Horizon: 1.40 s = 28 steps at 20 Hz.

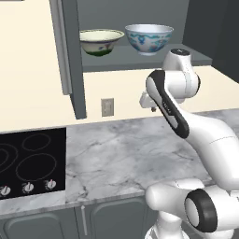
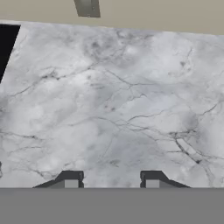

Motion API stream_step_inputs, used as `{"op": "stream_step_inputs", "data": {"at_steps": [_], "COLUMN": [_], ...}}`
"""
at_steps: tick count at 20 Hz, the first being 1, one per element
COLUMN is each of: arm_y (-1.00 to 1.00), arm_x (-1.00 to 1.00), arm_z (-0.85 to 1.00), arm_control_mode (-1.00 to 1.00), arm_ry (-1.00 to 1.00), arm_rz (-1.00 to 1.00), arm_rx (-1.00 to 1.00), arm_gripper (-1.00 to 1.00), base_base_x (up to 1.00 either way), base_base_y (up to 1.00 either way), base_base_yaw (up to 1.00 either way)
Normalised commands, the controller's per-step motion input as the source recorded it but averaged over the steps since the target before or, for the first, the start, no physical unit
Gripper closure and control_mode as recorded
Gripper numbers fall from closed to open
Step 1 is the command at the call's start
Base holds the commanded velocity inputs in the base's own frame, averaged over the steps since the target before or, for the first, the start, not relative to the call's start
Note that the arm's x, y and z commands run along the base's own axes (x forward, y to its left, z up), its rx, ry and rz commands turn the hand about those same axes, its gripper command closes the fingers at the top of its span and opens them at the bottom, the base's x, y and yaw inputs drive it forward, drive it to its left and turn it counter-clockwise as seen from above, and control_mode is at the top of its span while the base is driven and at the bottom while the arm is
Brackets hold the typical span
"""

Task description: Pick up the bowls from the cabinet and place each bowl in front of a stool on the dining counter.

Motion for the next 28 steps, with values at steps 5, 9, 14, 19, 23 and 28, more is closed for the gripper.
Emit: {"op": "stream_step_inputs", "data": {"at_steps": [5, 9, 14, 19, 23, 28], "arm_y": [0.02, 0.0, 0.0, -0.07, 0.0, 0.0], "arm_x": [-0.18, -0.41, -0.26, -0.19, 0.0, 0.0], "arm_z": [0.09, 0.3, 0.54, 0.44, 0.23, 0.64], "arm_control_mode": [-1.0, -1.0, -1.0, -1.0, -1.0, -1.0], "arm_ry": [-0.1, -0.2, -0.21, -0.09, 0.0, -0.06], "arm_rz": [0.0, -0.01, -0.04, -0.15, -0.14, -0.07], "arm_rx": [0.0, 0.0, 0.0, 0.13, 0.35, 0.21], "arm_gripper": [-1.0, -1.0, -1.0, -1.0, -1.0, -1.0], "base_base_x": [0.0, 0.0, 0.0, 0.0, 0.0, 0.0], "base_base_y": [0.0, 0.0, 0.0, 0.0, 0.0, 0.0], "base_base_yaw": [0.0, 0.0, 0.0, 0.0, 0.0, 0.0]}}
